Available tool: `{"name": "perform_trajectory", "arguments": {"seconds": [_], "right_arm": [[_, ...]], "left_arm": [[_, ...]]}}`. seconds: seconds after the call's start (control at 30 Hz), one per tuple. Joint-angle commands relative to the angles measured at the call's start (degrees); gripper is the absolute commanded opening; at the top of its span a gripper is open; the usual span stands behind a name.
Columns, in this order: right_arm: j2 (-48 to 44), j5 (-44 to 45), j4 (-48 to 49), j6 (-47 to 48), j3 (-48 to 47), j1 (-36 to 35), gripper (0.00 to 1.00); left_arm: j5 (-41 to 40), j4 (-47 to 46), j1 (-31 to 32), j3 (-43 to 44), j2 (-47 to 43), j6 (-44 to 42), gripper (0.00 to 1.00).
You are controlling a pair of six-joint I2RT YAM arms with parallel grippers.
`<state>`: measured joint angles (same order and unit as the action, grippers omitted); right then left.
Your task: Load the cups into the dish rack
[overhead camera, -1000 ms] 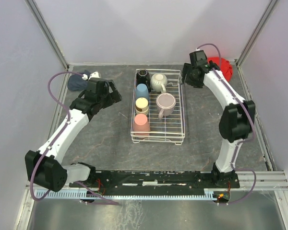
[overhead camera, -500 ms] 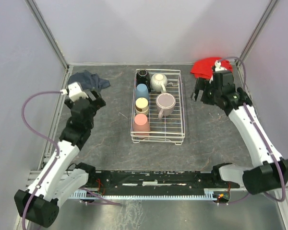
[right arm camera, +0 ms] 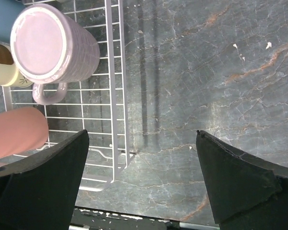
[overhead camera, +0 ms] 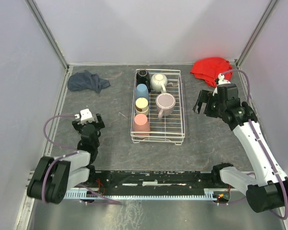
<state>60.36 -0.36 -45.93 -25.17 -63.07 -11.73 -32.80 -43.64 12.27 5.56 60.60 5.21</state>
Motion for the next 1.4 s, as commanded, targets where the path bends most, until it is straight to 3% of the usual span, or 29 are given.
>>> {"name": "perform_trajectory", "arguments": {"seconds": [0.0,0.17,0.27,0.37,0.5,0.57,0.67,1.13,1.37], "right_arm": [[-0.9,3.07,2.22,0.57,2.43,0.22,1.0],[-0.96,10.58,8.03,1.15,7.39,0.32,1.0],[-1.28,11.2,16.59,7.29,11.95,0.33,1.0],[-3.41,18.62,25.47,12.09,18.22,0.57,1.0],[-5.33,21.45,46.79,20.45,30.74,0.87,1.0],[-2.98,23.85,53.61,20.14,34.02,1.62,1.0],[2.6,17.63,57.97,21.03,35.0,3.88,1.0],[26.3,11.29,96.05,22.21,42.09,8.44,1.0],[25.96,11.82,93.46,22.27,41.12,8.54,1.0]], "left_arm": [[2.56,-33.96,-1.37,-4.91,9.59,-5.16,0.99],[5.94,-43.19,-2.4,-3.45,23.54,-6.09,0.99],[6.59,-50.8,-2.35,-2.68,30.33,-7.37,0.99],[9.04,-36.03,-2.56,1.39,26.47,-7.25,0.99],[15.33,-26.07,-6.74,6.59,26.39,-4.66,0.99],[16.89,-25.99,-8.08,6.86,26.66,-3.8,0.99],[17.06,-25.72,-8.25,6.94,26.51,-3.72,0.99],[16.99,-25.71,-8.23,6.92,26.56,-3.78,0.99],[16.95,-25.75,-8.23,6.92,26.54,-3.81,0.99]]}}
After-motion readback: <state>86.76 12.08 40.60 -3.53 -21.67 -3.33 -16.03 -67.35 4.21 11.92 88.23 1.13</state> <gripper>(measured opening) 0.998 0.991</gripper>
